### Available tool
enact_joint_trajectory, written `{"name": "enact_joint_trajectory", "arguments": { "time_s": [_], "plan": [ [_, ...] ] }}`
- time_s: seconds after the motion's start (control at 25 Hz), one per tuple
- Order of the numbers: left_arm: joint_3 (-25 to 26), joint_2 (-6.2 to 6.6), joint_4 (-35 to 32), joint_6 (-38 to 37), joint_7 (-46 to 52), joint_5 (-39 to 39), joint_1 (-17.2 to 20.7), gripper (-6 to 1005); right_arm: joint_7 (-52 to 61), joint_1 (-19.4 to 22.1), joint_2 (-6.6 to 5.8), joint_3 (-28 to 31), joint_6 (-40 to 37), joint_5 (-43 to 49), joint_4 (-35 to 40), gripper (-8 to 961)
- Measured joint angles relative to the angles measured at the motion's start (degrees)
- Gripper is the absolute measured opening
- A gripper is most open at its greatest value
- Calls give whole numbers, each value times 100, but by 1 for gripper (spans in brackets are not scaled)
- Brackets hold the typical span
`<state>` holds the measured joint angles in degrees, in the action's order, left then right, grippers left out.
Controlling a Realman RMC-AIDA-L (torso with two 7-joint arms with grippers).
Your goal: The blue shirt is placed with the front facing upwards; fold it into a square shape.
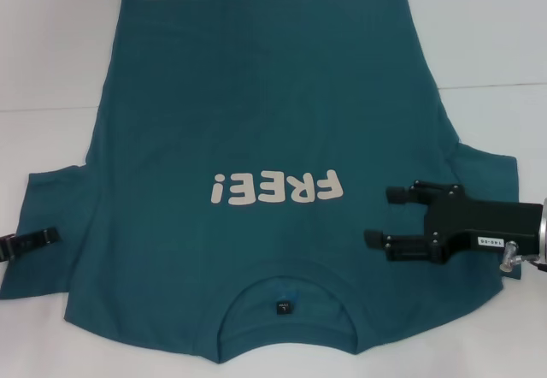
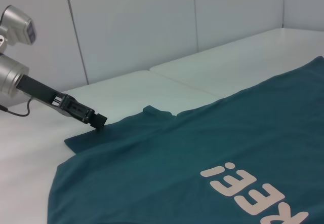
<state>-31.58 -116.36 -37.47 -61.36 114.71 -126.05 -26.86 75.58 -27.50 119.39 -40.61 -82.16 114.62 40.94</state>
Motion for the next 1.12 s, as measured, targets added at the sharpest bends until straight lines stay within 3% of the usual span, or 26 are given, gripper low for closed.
{"name": "enact_joint_trajectory", "arguments": {
  "time_s": [0.44,1.12],
  "plan": [
    [18,3,22,-89,-2,40,-99,844,30,-61,-9,-9,87,56,1,916],
    [-2,-56,53,550,-72,0,-38,850,128,-80,-5,-9,75,79,24,917]
  ]
}}
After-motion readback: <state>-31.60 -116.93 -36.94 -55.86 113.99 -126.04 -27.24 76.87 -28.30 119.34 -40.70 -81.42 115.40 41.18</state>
